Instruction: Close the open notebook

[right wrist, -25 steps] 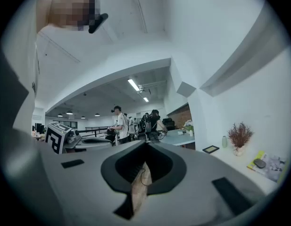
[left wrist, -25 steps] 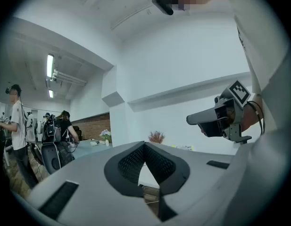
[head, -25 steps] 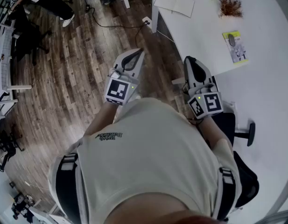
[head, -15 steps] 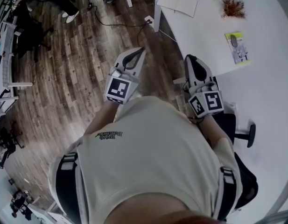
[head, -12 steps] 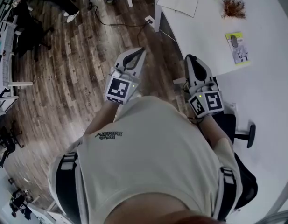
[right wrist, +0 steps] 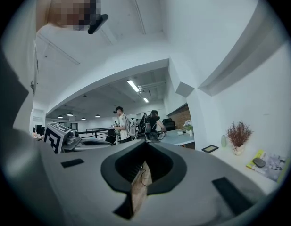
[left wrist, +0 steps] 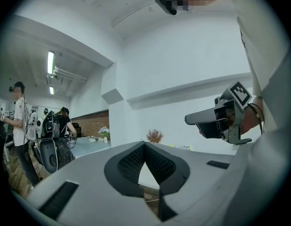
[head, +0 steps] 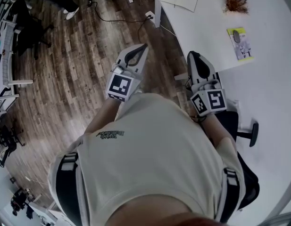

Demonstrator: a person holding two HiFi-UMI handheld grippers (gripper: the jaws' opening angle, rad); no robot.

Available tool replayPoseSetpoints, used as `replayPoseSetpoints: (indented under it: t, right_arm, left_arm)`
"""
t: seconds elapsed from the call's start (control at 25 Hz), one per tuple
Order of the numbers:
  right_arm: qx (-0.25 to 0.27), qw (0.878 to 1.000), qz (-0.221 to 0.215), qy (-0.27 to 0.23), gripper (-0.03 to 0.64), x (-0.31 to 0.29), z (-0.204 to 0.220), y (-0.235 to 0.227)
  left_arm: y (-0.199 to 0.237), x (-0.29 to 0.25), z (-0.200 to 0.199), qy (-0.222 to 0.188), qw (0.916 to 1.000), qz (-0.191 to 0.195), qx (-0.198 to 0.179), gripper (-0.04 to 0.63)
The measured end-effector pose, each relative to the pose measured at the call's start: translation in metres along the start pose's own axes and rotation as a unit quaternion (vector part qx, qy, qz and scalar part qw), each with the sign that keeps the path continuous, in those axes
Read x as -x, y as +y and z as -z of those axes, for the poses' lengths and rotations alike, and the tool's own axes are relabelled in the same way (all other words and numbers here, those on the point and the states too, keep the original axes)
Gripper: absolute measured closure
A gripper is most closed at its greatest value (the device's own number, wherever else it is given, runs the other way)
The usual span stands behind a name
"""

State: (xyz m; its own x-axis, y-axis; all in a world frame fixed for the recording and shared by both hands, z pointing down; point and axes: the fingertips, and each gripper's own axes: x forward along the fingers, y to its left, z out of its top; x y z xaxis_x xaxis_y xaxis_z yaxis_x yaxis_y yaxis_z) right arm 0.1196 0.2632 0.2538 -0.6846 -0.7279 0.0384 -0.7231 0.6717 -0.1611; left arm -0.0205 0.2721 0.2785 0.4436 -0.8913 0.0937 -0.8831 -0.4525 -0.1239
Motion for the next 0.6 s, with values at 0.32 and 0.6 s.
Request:
replayPoseSetpoints:
  t: [0.32, 0.6]
  right_arm:
    - [0.002, 1.0, 0.002, 0.002, 0.615, 0.014, 0.004, -0.027]
    - [0.004, 1.0, -0.013, 0.009, 0.615, 0.022, 0.013, -0.037]
  left_arm:
    - [-0.017, -0.013, 0.001, 0.001, 0.9998, -0.018, -0.002, 0.583]
    - [-0.028, -0.011, 0.008, 0.006, 0.9991, -0.043, -0.001, 0.583]
